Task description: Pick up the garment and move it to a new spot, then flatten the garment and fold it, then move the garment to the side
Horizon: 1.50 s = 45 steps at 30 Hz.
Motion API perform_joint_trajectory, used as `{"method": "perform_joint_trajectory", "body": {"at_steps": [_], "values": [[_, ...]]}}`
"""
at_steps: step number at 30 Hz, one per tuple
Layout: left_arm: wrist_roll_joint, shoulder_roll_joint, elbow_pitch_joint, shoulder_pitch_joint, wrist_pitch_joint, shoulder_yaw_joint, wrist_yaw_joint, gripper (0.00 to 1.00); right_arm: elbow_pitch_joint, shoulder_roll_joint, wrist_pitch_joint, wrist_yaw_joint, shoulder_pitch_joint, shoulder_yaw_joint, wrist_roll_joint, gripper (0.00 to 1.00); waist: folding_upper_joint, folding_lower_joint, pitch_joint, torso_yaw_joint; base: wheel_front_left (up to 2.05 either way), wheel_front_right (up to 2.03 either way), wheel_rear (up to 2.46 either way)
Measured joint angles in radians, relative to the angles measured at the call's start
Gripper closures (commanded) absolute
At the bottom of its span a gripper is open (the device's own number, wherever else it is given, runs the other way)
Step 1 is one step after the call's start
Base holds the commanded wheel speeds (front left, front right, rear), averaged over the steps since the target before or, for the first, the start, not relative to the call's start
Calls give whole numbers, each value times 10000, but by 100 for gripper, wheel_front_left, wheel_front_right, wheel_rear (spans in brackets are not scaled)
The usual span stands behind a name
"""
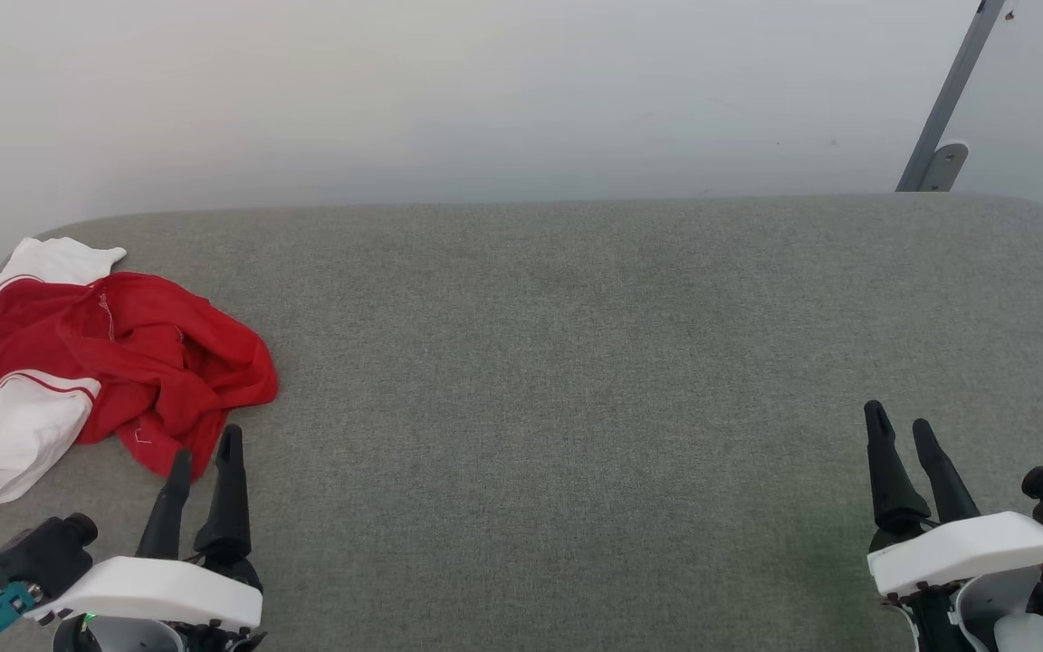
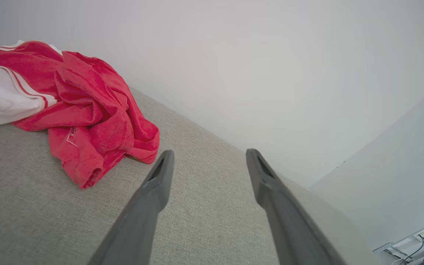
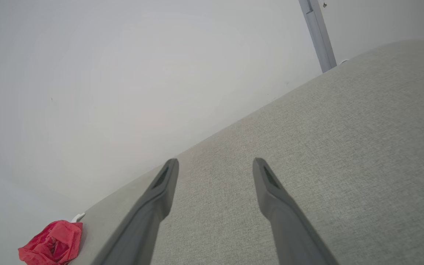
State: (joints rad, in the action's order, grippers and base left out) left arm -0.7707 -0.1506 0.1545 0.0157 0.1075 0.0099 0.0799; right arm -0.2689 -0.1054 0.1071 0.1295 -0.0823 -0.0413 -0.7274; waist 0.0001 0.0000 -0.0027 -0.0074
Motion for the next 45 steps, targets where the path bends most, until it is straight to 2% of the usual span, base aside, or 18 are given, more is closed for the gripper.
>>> {"method": "perform_joint_trajectory", "body": {"at_steps": [24,45], "values": [[2732,92,-347,-195,631,38,359,0,113,-138,625,0,69,134,2431,0,0,0,3,2,0,0,0],[4389,-8,-660,-249,1120,-21,447,0,221,-251,1101,2,62,336,4228,0,0,0,-49,-1,0,0,0]]}}
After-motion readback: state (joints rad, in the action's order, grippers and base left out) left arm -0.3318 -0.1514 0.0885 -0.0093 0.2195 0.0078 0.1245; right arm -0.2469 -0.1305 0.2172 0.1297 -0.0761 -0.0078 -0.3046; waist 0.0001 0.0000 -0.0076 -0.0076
